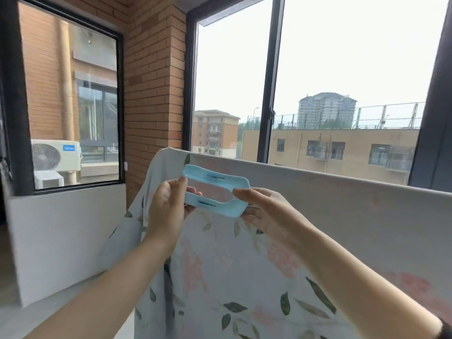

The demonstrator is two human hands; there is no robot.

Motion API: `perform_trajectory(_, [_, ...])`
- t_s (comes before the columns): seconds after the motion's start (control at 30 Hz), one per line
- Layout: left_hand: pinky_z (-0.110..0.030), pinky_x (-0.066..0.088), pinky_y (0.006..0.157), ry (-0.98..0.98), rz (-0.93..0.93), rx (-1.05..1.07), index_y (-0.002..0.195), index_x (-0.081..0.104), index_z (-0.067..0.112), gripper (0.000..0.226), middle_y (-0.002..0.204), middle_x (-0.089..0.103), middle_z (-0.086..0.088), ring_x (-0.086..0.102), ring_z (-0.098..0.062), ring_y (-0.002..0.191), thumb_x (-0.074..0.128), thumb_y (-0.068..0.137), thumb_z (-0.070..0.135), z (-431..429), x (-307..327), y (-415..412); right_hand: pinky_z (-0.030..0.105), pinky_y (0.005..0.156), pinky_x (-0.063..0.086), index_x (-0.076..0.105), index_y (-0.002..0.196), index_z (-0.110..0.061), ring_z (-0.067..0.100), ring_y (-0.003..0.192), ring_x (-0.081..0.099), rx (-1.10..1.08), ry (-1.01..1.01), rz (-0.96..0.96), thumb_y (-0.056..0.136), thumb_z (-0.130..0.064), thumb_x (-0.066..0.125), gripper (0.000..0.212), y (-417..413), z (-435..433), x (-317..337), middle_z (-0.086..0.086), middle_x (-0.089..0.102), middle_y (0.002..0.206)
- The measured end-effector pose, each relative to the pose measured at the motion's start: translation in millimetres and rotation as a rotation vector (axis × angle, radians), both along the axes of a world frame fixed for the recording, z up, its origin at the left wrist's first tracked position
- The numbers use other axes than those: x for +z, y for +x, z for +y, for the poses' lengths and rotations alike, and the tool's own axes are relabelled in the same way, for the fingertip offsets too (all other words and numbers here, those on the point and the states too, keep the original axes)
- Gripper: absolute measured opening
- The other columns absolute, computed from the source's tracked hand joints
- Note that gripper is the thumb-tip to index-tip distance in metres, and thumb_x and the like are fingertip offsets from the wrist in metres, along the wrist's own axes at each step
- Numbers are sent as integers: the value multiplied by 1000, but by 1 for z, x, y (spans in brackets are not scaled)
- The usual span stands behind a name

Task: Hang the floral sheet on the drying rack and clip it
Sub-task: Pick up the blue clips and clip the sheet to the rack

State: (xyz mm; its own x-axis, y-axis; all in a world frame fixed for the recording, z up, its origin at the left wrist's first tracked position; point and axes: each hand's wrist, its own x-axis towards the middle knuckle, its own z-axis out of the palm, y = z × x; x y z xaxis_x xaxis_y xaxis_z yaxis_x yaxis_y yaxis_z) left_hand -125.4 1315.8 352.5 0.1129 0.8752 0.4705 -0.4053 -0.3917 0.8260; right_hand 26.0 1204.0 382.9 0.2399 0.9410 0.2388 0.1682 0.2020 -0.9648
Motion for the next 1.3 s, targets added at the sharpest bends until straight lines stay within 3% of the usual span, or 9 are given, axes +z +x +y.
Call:
perform_trajectory(0.1, [-32,55,78,61,86,21,96,58,15,18,90,68,-7,68,-19,88,47,98,29,42,-3,-4,36,93,53,75,97,-16,17,89,67,-112,115,-11,83,-31,70,20,12,39,18,5,70,97])
perform_trajectory(0.27, [-35,55,80,123,209,38,92,60,15,18,88,67,-5,66,-22,88,57,87,32,99,-5,-14,21,80,53,51,133,-19,5,96,66,-270,208,-258,55,-57,82,92,10,82,50,-3,68,114])
perform_trajectory(0.4, [-37,55,82,267,381,86,90,67,23,22,88,70,5,67,-15,88,52,79,36,159,9,-24,20,79,49,51,133,-27,3,103,61,-371,328,-439,55,-64,75,89,-1,121,73,-10,61,121])
perform_trajectory(0.6, [-1,44,70,534,531,135,96,67,23,9,92,67,13,60,10,84,62,91,19,250,34,-27,28,84,53,48,134,-31,7,104,63,-517,359,-556,53,-74,75,95,-11,181,100,-10,63,121])
perform_trajectory(0.73, [-22,49,92,711,576,124,107,69,18,19,107,68,6,62,-3,98,65,88,19,296,48,-17,42,94,53,44,135,-31,14,109,61,-635,349,-647,47,-81,71,105,-21,210,112,-6,60,123])
perform_trajectory(0.87, [-9,33,89,850,653,140,122,64,15,33,122,63,5,57,-10,112,64,90,25,319,59,4,42,92,54,45,133,-27,17,106,63,-668,298,-687,47,-77,74,104,-25,227,121,-3,64,114])
perform_trajectory(1.0, [-25,41,97,884,669,14,127,60,15,37,128,61,-3,56,-20,118,63,91,23,339,66,30,40,93,53,50,128,-28,15,108,62,-695,264,-706,49,-73,77,95,-21,238,127,-4,64,116])
perform_trajectory(1.13, [-44,39,104,833,641,-44,114,69,18,26,115,68,0,57,-15,107,64,90,26,355,60,50,29,85,50,54,124,-29,11,108,59,-725,290,-755,56,-65,76,80,-17,246,136,-6,62,117])
perform_trajectory(1.3, [-48,33,107,784,504,33,104,73,20,18,104,71,2,46,-7,95,65,89,25,364,50,61,24,72,47,61,109,-27,9,101,62,-772,318,-783,61,-57,80,60,-11,260,150,-6,66,108])
